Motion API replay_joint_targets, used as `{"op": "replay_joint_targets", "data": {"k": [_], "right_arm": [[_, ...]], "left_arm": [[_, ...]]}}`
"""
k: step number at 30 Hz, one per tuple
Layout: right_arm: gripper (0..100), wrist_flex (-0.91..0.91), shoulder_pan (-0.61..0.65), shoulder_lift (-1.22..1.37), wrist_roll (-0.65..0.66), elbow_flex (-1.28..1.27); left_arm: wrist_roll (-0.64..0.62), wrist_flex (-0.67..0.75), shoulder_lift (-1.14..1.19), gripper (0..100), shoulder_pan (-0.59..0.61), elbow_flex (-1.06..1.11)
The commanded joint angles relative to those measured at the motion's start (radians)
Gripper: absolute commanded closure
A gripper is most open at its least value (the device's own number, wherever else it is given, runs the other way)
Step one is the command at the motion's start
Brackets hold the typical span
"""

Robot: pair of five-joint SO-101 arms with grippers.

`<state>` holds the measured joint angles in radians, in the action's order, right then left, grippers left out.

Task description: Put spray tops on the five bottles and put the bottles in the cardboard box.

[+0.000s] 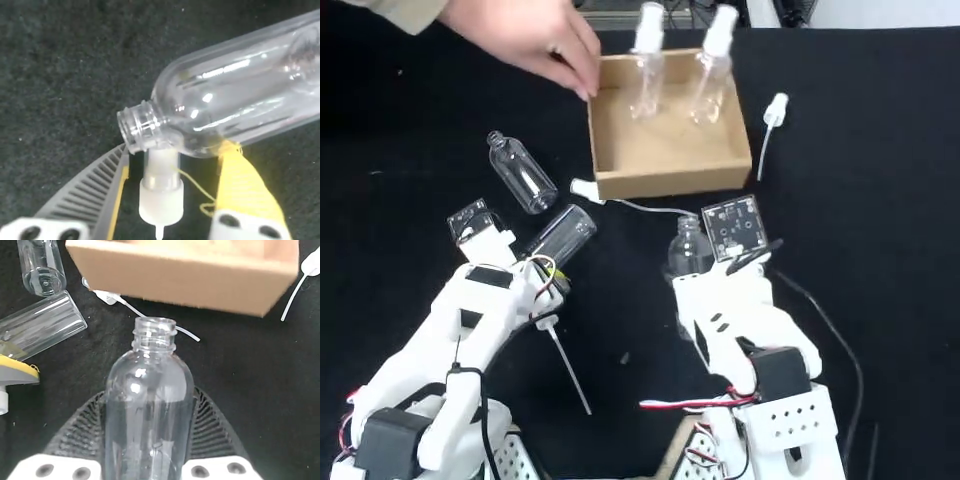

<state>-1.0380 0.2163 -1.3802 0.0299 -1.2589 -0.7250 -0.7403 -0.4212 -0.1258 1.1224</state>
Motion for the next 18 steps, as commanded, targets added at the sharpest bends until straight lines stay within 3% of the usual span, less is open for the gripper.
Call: {"op": "replay_joint_targets", "data": {"k": [1,11,18], "right_arm": [[98.8,0.025,-0.021,-0.024,-0.005,0.088],[98.8,0.025,-0.028,-0.024,-0.006,0.093],[98.8,0.049,-0.083,-0.024,-0.006,0.094]], "left_arm": [[0.0,0.012,-0.002,74,-0.012,0.001],[0.058,0.012,0.002,96,-0.012,0.031],[0.107,-0.006,-0.005,97,-0.005,-0.015]]}}
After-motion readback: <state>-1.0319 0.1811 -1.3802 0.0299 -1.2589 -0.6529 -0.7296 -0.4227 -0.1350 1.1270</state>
